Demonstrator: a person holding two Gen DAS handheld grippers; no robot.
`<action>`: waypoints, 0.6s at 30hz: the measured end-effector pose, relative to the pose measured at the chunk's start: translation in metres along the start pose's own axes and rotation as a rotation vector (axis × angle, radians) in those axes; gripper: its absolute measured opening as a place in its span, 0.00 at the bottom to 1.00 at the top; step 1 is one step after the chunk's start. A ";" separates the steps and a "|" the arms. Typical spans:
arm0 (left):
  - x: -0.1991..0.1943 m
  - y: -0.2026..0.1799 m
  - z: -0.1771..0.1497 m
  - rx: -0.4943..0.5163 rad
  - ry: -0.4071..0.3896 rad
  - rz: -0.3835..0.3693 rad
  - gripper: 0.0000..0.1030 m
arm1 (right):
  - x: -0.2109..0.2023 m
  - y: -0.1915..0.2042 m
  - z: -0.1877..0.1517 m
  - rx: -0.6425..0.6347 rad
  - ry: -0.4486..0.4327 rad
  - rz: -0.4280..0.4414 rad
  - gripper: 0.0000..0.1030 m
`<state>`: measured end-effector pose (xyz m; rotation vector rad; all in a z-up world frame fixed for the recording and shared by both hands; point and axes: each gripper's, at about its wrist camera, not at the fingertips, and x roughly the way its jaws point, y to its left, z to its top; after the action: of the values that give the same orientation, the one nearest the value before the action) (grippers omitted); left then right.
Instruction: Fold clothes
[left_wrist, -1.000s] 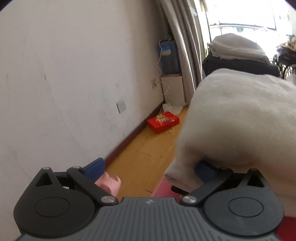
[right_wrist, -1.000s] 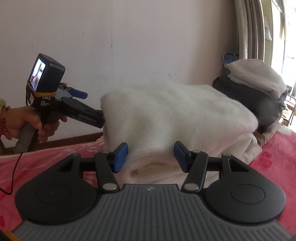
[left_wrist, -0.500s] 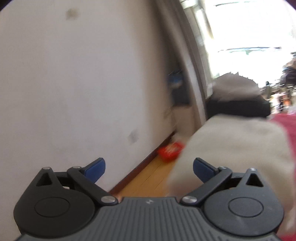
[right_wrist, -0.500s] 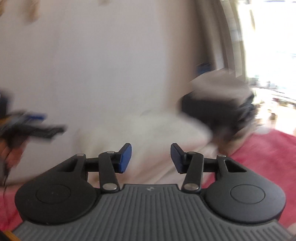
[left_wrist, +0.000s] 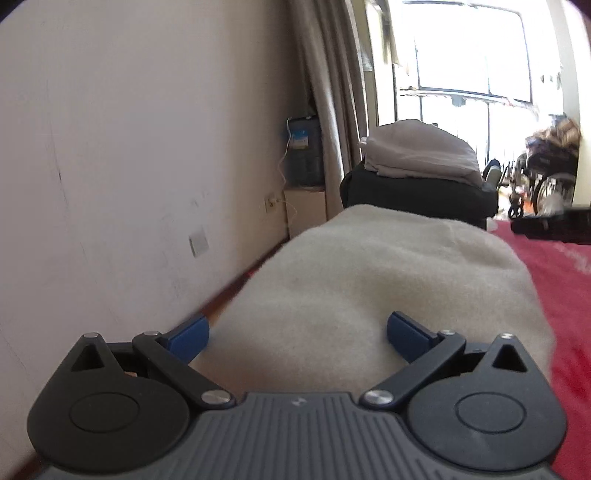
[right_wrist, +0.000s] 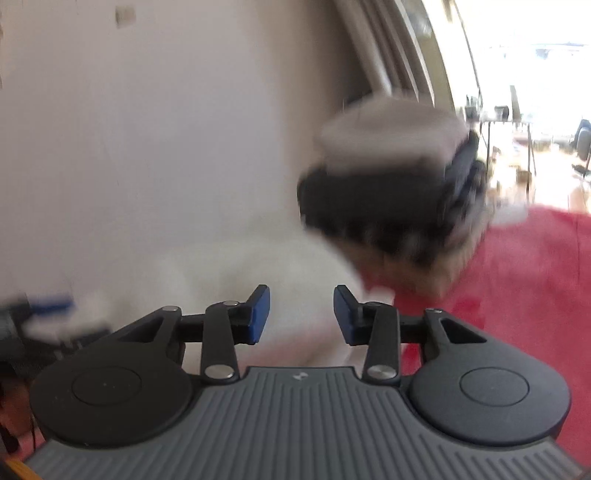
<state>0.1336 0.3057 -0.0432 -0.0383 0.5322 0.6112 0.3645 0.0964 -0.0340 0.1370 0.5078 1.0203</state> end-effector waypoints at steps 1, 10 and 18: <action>-0.001 -0.001 -0.001 0.001 -0.003 0.001 1.00 | 0.000 -0.001 0.005 0.020 -0.023 0.013 0.36; -0.007 -0.006 -0.003 0.016 -0.004 0.009 1.00 | 0.048 -0.020 0.004 0.139 0.119 -0.091 0.37; -0.052 -0.024 -0.029 0.111 -0.009 -0.025 1.00 | -0.042 0.027 -0.018 0.003 0.011 0.064 0.38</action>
<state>0.0972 0.2528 -0.0455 0.0626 0.5555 0.5563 0.3176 0.0733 -0.0259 0.1516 0.5175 1.0833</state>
